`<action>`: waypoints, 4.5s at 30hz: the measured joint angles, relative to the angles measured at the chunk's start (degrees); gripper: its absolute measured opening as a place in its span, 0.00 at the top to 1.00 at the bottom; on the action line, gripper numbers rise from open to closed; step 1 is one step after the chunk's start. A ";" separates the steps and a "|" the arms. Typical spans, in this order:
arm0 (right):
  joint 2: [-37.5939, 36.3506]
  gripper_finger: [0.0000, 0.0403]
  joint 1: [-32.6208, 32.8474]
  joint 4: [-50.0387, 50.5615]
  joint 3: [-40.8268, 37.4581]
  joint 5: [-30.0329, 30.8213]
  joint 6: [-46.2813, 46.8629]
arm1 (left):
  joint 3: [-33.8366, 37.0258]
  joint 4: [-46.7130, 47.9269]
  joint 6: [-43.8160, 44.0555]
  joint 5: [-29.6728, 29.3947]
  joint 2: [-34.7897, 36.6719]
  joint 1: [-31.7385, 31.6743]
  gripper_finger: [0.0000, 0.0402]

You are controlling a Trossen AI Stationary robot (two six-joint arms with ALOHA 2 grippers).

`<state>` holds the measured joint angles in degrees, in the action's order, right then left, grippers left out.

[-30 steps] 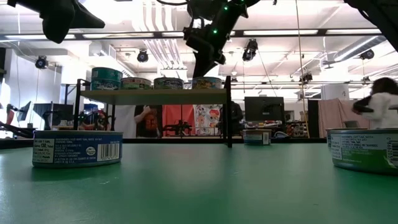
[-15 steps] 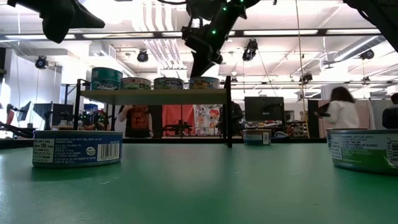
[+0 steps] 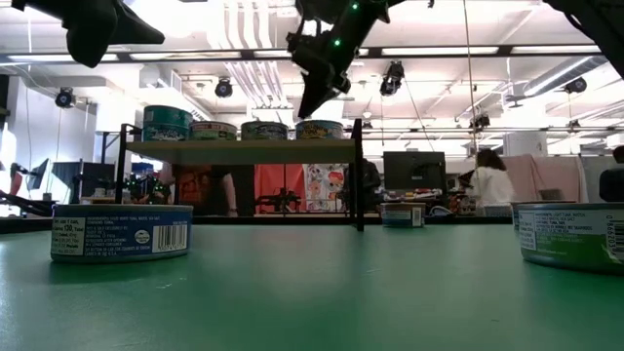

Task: Stack canned seafood by type on shelf
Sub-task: Put the top right blue tuna can on the shelf

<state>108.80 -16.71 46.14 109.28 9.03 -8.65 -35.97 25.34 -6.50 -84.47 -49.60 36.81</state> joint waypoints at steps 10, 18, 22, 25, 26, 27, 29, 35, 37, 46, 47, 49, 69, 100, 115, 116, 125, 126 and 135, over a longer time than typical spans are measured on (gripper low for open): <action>-4.83 0.98 1.11 5.56 -0.28 0.55 4.39 | 0.00 -3.07 0.15 1.40 0.01 -0.06 1.00; -14.11 0.98 6.07 4.23 -9.69 12.38 9.03 | 0.00 -3.49 3.13 7.50 0.02 -0.04 1.00; -20.69 0.98 6.80 -2.55 -19.56 12.61 12.01 | 0.00 -3.51 4.11 7.52 0.02 -0.04 1.00; -25.63 0.98 6.49 -8.70 -28.29 13.70 15.57 | 0.00 -3.74 4.87 7.70 -0.02 -0.04 1.00; -27.05 0.98 6.16 -10.59 -31.23 14.19 17.06 | 0.01 -3.87 5.14 7.94 -0.13 -0.04 1.00; -28.25 0.98 5.79 -12.65 -33.93 15.34 19.04 | 0.00 -3.90 5.23 8.15 -0.29 -0.04 1.00; -30.09 0.98 4.98 -14.53 -38.83 19.38 27.05 | 0.02 -3.98 5.58 8.85 -0.80 -0.04 1.00; -31.03 0.98 0.44 -13.44 -49.31 24.05 42.39 | 0.01 -5.41 3.86 8.77 -2.51 -0.04 1.00; -30.66 0.98 -1.83 -13.73 -51.70 23.83 44.51 | 0.02 -7.15 1.66 8.66 -2.90 -0.04 1.00; -28.99 0.98 -11.32 -19.80 -56.45 13.84 46.56 | 0.01 -12.63 -5.07 8.46 -3.17 -0.04 1.00; -28.69 0.98 -11.89 -20.74 -56.52 13.19 46.56 | 0.02 -12.63 -5.05 8.47 -3.17 -0.01 1.00; -28.00 0.98 -12.60 -22.44 -56.70 13.01 46.55 | 0.01 -12.63 -5.04 8.46 -3.17 0.01 1.00; -25.66 0.98 -13.44 -44.51 -67.71 12.01 50.05 | 0.00 -12.47 -4.94 8.44 -3.19 -0.01 1.00; -24.40 0.98 -7.33 -48.63 -70.67 0.64 56.71 | 0.01 -12.51 -4.98 8.41 -3.18 -0.04 1.00; -26.73 0.98 -0.79 -39.14 -69.21 1.02 58.77 | 0.00 -12.56 -4.98 8.42 -3.19 -0.04 1.00; -26.73 0.98 -0.01 -39.14 -69.21 1.00 58.77 | 0.01 -12.57 -4.98 8.41 -3.18 -0.04 1.00; -26.71 0.98 8.11 -39.07 -69.21 0.42 61.50 | 0.00 -12.76 -2.90 8.49 -3.18 -0.04 1.00; -26.71 0.98 9.11 -39.07 -69.21 0.43 61.97 | 0.00 -12.76 -2.38 8.62 -3.18 -0.04 1.00; -26.60 0.98 18.10 -39.36 -69.27 4.06 67.36 | 0.00 -13.58 1.60 13.31 -6.16 -0.04 1.00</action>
<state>82.19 1.39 6.78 40.01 13.09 58.72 -35.96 11.76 -4.91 -71.16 -55.76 36.77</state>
